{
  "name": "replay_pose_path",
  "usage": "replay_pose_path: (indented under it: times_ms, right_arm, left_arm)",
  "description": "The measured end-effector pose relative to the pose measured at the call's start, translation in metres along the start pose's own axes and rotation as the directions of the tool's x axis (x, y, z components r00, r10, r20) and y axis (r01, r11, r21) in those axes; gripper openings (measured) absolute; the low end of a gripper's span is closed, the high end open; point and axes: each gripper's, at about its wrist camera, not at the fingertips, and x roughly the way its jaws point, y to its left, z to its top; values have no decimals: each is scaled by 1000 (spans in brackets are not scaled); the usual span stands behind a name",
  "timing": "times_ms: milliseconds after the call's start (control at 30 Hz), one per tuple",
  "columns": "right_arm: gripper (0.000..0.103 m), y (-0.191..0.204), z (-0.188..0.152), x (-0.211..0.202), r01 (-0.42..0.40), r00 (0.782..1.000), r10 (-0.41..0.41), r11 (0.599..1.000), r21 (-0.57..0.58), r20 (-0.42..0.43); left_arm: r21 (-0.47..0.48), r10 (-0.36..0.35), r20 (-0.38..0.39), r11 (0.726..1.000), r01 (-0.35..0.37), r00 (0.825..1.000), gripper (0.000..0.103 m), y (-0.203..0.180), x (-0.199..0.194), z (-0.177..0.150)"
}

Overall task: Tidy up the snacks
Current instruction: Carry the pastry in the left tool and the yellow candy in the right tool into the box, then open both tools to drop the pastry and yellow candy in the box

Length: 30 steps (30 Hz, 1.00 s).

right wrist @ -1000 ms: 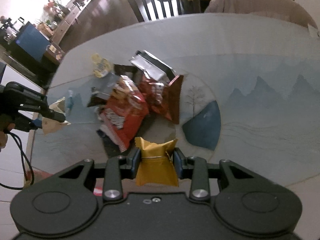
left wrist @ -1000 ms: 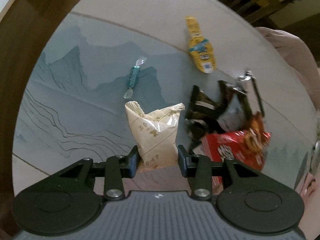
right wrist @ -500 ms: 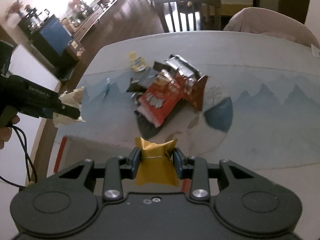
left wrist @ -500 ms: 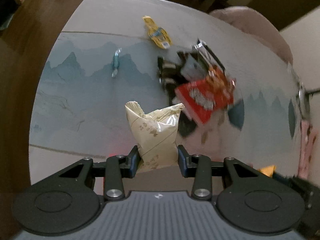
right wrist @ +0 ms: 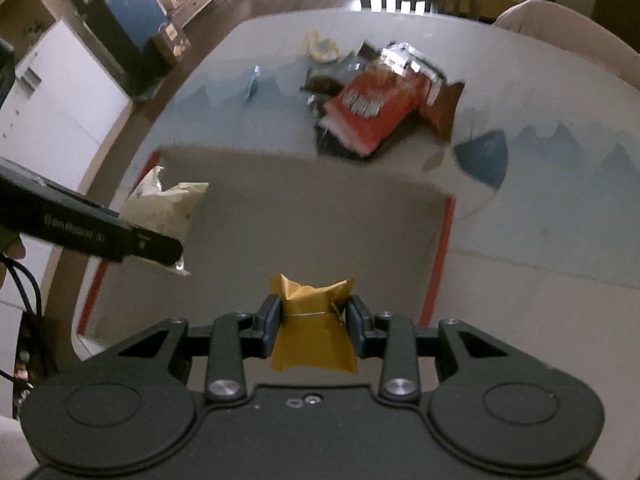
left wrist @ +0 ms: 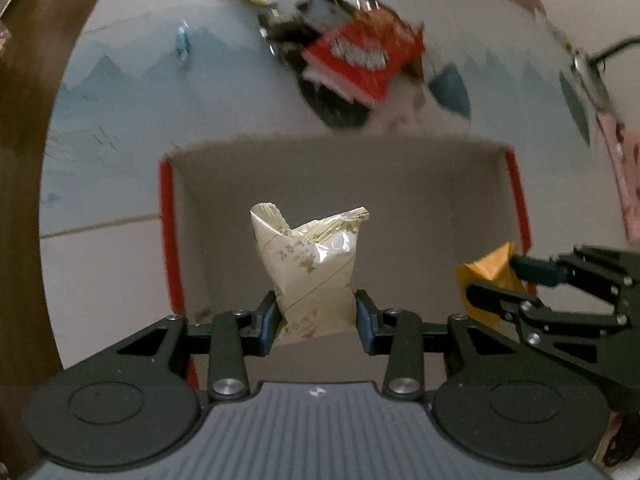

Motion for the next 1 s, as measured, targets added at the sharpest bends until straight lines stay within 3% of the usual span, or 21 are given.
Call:
replay_pose_path:
  times_ms: [267, 633, 1000]
  right_arm:
    - [34, 13, -28, 29, 69, 995, -71, 997, -38, -65]
    - [34, 24, -41, 32, 131, 991, -133, 988, -85, -28]
    - [38, 26, -39, 30, 122, 992, -122, 990, -73, -6]
  left_arm:
    - [73, 45, -45, 996, -42, 998, 39, -17, 34, -31]
    - [111, 89, -32, 990, -85, 995, 39, -25, 52, -51]
    - [113, 101, 7, 988, -101, 995, 42, -21, 44, -54]
